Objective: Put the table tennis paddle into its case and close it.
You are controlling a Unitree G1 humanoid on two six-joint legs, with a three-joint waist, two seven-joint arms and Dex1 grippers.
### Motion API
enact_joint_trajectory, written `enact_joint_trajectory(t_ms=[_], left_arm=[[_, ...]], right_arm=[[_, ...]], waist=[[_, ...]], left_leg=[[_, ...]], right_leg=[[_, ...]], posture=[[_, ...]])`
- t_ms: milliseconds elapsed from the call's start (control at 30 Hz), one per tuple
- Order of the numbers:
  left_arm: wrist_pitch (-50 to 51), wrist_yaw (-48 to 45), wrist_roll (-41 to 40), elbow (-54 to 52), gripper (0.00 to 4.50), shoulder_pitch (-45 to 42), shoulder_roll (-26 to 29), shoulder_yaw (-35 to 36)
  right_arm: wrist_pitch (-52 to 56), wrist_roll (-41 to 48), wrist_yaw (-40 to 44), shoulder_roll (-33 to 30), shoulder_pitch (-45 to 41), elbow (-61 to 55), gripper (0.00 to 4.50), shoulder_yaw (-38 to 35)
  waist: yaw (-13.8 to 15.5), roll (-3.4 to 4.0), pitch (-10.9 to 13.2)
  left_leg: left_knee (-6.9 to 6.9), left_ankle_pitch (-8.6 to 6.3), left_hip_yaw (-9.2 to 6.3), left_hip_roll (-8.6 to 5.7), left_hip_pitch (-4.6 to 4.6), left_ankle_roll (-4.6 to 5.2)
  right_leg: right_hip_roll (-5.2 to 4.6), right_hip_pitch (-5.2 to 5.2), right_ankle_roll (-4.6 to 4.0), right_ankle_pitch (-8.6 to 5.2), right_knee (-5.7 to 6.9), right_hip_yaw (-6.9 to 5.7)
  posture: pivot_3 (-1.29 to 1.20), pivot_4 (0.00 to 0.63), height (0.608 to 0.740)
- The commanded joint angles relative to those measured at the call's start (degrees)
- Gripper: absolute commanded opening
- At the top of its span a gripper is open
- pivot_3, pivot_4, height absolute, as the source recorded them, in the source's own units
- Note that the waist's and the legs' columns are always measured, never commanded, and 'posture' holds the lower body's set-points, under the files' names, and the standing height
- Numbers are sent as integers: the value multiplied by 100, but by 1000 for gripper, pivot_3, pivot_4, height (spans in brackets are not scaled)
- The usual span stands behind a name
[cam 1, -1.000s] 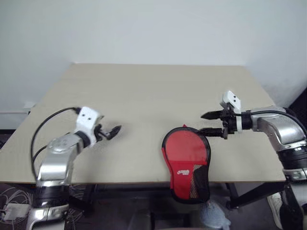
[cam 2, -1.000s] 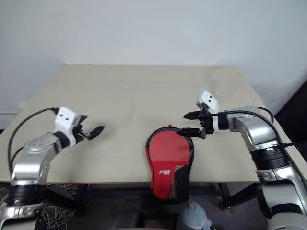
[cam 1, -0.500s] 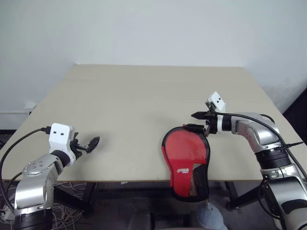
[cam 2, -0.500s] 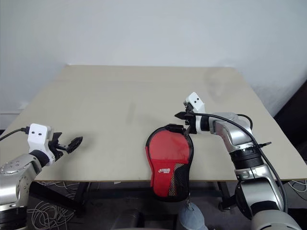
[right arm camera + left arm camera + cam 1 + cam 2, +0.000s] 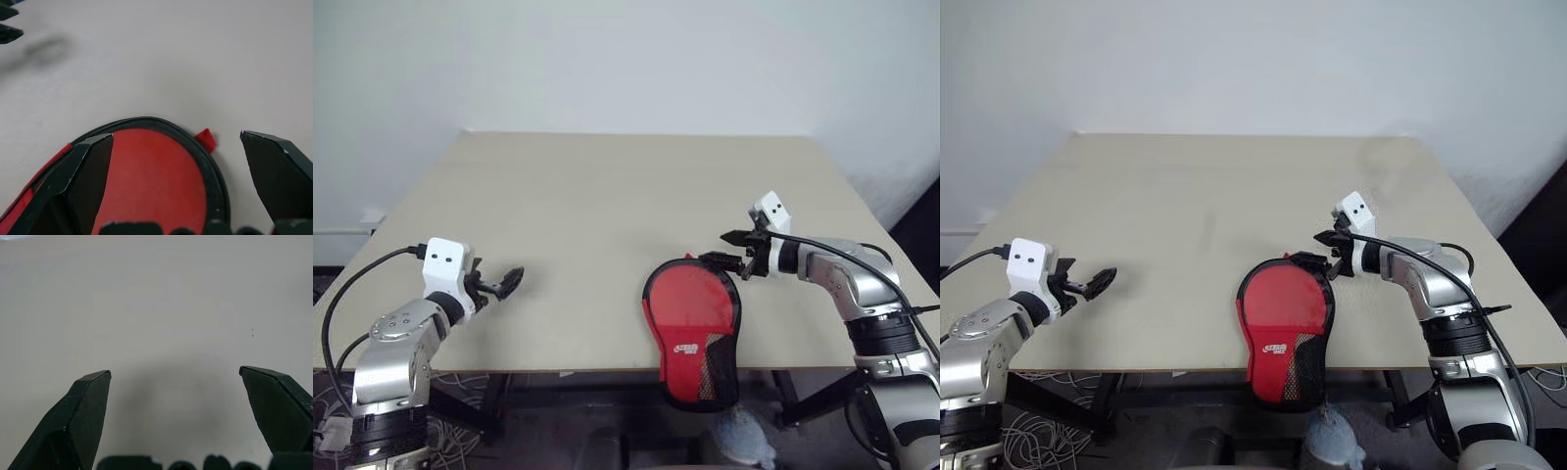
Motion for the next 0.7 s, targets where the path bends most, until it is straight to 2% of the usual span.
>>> enact_joint_trajectory(t_ms=[33,400,700], left_arm=[[-205,-7,-44,-46,4473,-202,71,-31],[-227,70,-83,-12,4473,-431,14,-206],[151,448,-320,-859,4473,34,-161,56]], right_arm=[[8,73,-144,-20,-162,-260,4500,-227],[431,419,-654,153,-493,-526,4500,-766],[651,675,-984,331,-514,-527,4500,-1023]], waist=[[0,0,0],[-1,0,0],[-1,1,-1]], left_leg=[[0,0,1,-1,0,0],[0,0,2,0,0,1],[0,0,2,0,-1,2]], right_leg=[[0,1,0,0,0,1],[0,-1,0,0,2,3],[0,0,1,1,2,7]], posture=[[0,0,740],[0,0,740],[0,0,740]])
